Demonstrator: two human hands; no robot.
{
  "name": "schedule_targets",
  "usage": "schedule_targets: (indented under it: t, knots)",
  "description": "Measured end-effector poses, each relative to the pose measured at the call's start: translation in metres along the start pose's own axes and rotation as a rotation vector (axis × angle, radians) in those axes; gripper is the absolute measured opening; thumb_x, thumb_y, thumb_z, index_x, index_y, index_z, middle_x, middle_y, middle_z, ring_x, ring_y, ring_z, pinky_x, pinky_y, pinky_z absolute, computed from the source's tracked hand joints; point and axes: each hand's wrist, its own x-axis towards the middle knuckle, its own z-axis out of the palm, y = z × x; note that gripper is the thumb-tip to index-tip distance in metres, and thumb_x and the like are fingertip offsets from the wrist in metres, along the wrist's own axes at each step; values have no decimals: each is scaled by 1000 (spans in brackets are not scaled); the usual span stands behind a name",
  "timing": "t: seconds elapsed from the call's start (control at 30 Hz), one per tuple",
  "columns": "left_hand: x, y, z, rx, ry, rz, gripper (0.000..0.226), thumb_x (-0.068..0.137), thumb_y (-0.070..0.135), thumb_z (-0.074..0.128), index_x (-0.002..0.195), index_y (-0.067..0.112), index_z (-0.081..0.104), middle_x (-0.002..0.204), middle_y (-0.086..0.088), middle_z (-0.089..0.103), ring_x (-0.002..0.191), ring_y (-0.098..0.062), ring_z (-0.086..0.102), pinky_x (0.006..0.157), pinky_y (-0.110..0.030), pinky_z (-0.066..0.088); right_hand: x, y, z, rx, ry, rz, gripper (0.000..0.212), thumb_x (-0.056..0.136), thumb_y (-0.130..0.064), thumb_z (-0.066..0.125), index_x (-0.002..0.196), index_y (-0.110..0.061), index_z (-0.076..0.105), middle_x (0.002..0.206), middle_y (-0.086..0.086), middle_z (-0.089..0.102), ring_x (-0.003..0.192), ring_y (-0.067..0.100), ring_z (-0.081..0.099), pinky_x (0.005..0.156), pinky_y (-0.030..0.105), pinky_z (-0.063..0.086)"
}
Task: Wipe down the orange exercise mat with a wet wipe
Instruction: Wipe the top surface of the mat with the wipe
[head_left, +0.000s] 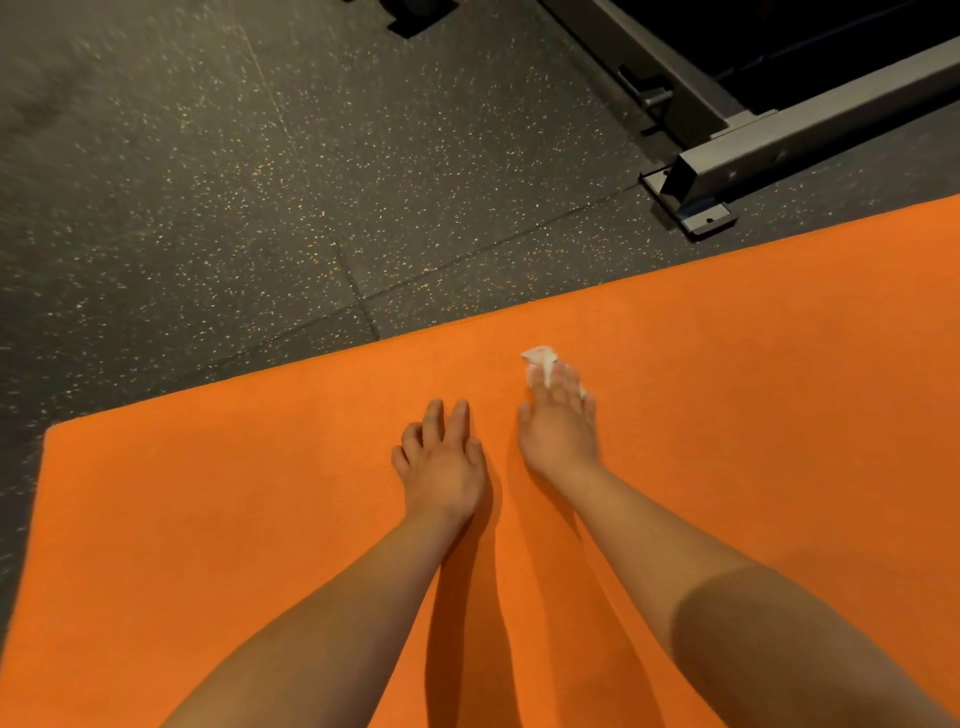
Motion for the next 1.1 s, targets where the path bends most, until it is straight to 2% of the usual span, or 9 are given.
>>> schedule_targets:
  t: [0.1, 0.17, 0.33, 0.43, 0.57, 0.73, 0.8, 0.97, 1.1]
  knots:
    - [8, 7, -1, -7, 29, -1, 53, 103, 41, 38, 155, 43, 25, 164, -4, 16, 139, -32, 21, 112, -47, 19, -5, -25, 12, -62, -102, -319, 54, 109, -31, 26, 162, -24, 14, 170, 5, 0, 156, 20, -6, 124, 47, 0]
    - [11, 8, 0, -4, 21, 1, 54, 103, 41, 36, 155, 45, 22, 167, -1, 5, 143, -30, 15, 114, -48, 15, 4, -15, 6, -81, -100, -390, 54, 109, -30, 27, 162, -26, 16, 170, 1, 0, 156, 18, -7, 125, 48, -2]
    - [16, 6, 3, -30, 47, -32, 51, 99, 39, 41, 149, 45, 33, 167, 7, 10, 140, -28, 17, 110, -47, 14, 32, 28, -12, -12, 98, 75, 57, 108, -30, 27, 162, -22, 10, 170, 8, -3, 156, 22, -8, 124, 49, 0]
    - [28, 14, 1, -68, 80, -62, 44, 99, 40, 45, 142, 41, 43, 164, 2, 19, 140, -29, 20, 109, -47, 16, 31, -3, -2, 6, 45, -34, 60, 105, -24, 34, 161, -23, 14, 170, 8, 0, 156, 23, -5, 124, 48, 1]
    - [44, 23, -2, -39, 20, -27, 52, 103, 43, 35, 154, 45, 23, 168, 6, 1, 149, -26, 7, 113, -51, 9, 26, -17, 6, -39, -31, -311, 57, 107, -28, 32, 161, -30, 16, 170, 2, 2, 156, 18, -6, 125, 46, -2]
    - [49, 19, -3, 4, 0, -38, 54, 102, 48, 33, 154, 45, 20, 168, 7, 0, 146, -27, 7, 112, -52, 10, 49, 32, -21, -17, 129, 47, 54, 109, -32, 24, 162, -25, 13, 170, 4, 1, 156, 19, -7, 123, 47, -2]
    - [55, 25, -4, -1, 24, -37, 53, 102, 46, 35, 153, 43, 23, 168, 4, 4, 144, -28, 10, 112, -52, 11, 55, 19, -22, 24, 131, 77, 55, 108, -29, 26, 161, -24, 14, 170, 6, 1, 156, 20, -6, 124, 46, -1]
    - [79, 44, -2, -11, -23, -29, 57, 103, 45, 29, 156, 47, 9, 168, 8, -10, 150, -27, -1, 116, -55, 7, 60, -10, -17, -38, 7, -313, 56, 106, -27, 32, 160, -32, 19, 170, -1, 8, 156, 17, -3, 124, 47, -1]
    - [83, 48, 3, -25, -58, -59, 58, 102, 46, 24, 156, 49, 1, 166, 11, -19, 150, -24, -10, 117, -56, -1, 89, 41, -39, 38, 159, 103, 58, 108, -33, 25, 162, -24, 5, 170, 7, -2, 156, 21, -11, 124, 51, -3]
